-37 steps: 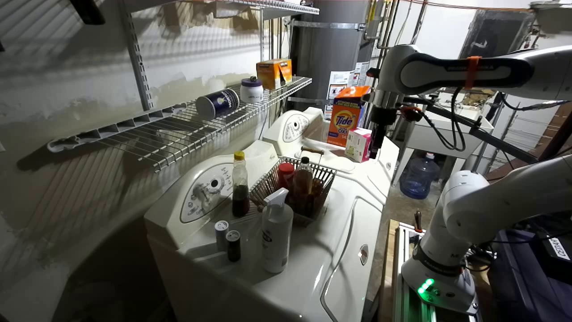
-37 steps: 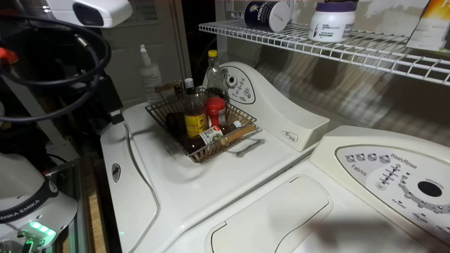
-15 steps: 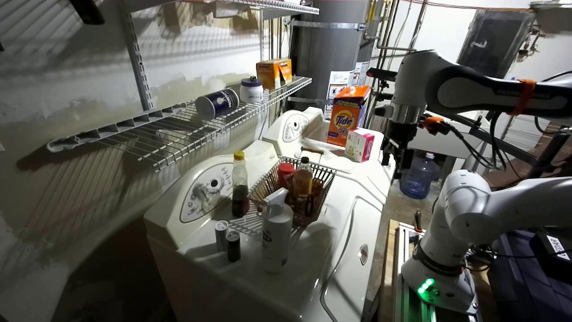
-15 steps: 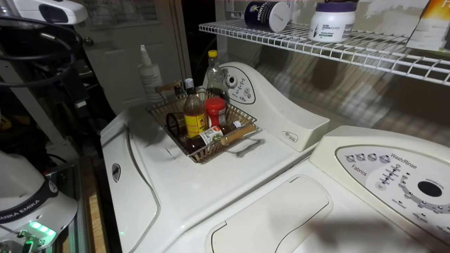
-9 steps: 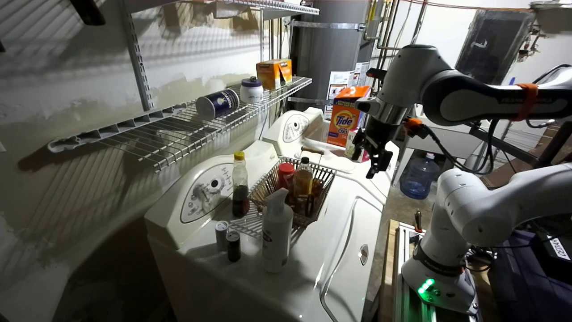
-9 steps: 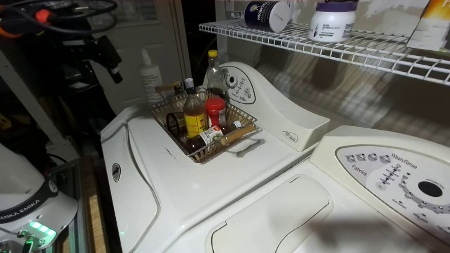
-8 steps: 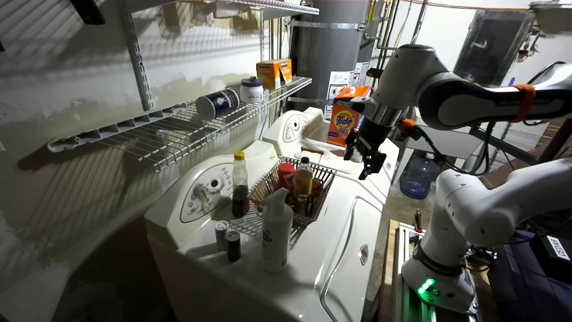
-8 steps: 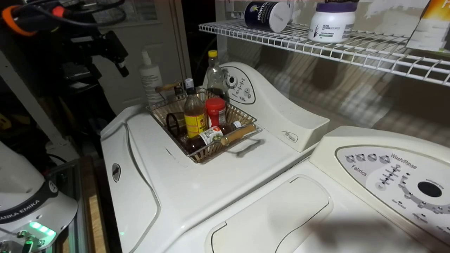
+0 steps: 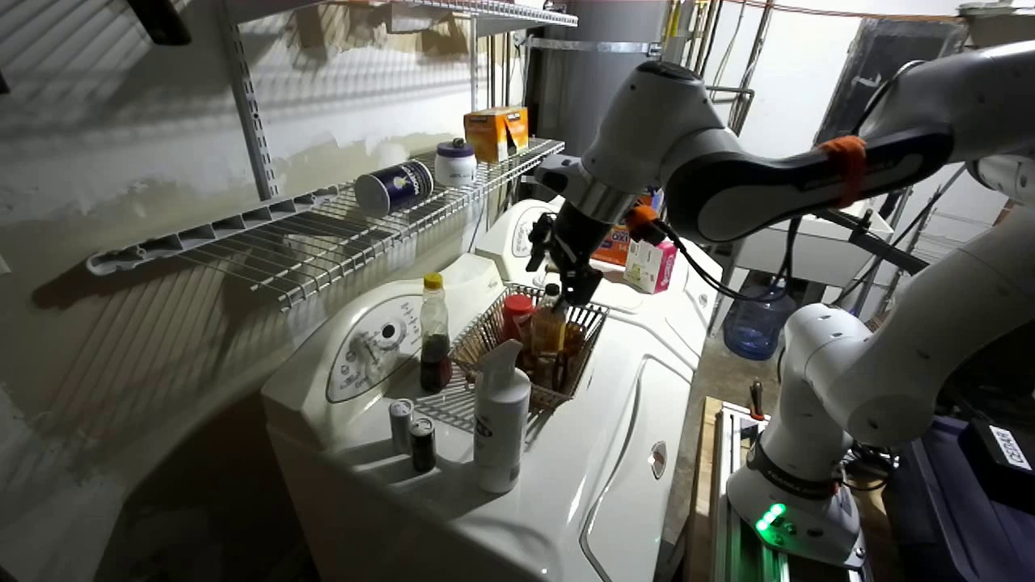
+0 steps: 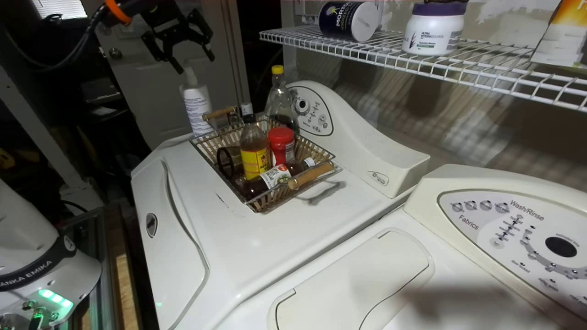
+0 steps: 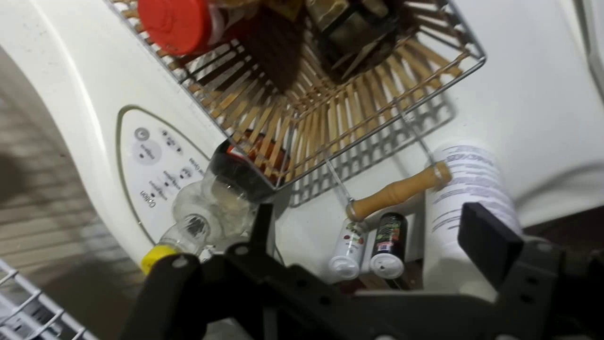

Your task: Place the salt cellar vertically upright

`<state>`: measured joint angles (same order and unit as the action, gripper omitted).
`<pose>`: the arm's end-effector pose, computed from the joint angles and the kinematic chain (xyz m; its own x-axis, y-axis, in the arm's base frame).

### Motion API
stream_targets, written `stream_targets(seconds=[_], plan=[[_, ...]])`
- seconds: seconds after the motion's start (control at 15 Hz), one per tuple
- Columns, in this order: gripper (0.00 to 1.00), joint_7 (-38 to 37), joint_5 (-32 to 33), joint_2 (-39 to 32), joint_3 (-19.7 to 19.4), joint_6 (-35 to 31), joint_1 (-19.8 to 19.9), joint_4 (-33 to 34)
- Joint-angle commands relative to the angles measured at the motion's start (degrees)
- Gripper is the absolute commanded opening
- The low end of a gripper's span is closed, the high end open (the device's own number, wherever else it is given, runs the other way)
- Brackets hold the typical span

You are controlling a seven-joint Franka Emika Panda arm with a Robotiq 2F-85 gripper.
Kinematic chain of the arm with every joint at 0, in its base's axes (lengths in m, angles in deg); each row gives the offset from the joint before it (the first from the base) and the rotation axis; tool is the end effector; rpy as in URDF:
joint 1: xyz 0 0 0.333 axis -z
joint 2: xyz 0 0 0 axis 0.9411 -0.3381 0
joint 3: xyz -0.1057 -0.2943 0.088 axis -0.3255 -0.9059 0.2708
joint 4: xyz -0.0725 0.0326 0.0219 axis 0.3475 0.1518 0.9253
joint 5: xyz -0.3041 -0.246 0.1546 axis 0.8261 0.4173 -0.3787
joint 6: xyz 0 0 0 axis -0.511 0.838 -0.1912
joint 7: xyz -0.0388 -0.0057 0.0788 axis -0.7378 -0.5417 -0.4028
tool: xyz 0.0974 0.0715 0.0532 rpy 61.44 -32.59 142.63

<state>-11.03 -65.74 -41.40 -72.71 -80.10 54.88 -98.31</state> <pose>0.4242 0.1168 0.5172 0.5714 0.7997 0.1842 0.7267 -0.5974 0.3391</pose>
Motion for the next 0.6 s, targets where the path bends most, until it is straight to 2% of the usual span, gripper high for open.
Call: stream_targets(seconds=[0.0, 0.13, 0.2, 0.33, 0.53], plan=[[1.00, -0.68, 4.72, -10.26, 2.00, -0.33, 2.98, 12.07], [1.00, 0.07, 6.56, -12.98, 2.54, 1.10, 3.86, 17.05], [1.00, 0.23, 3.96, -8.91, 1.73, -0.68, 2.96, 11.09], [1.00, 0.28, 4.69, -11.32, 2.12, -0.37, 3.61, 14.64], [1.00, 0.28, 4.80, -12.29, 2.30, -0.24, 3.74, 15.71]])
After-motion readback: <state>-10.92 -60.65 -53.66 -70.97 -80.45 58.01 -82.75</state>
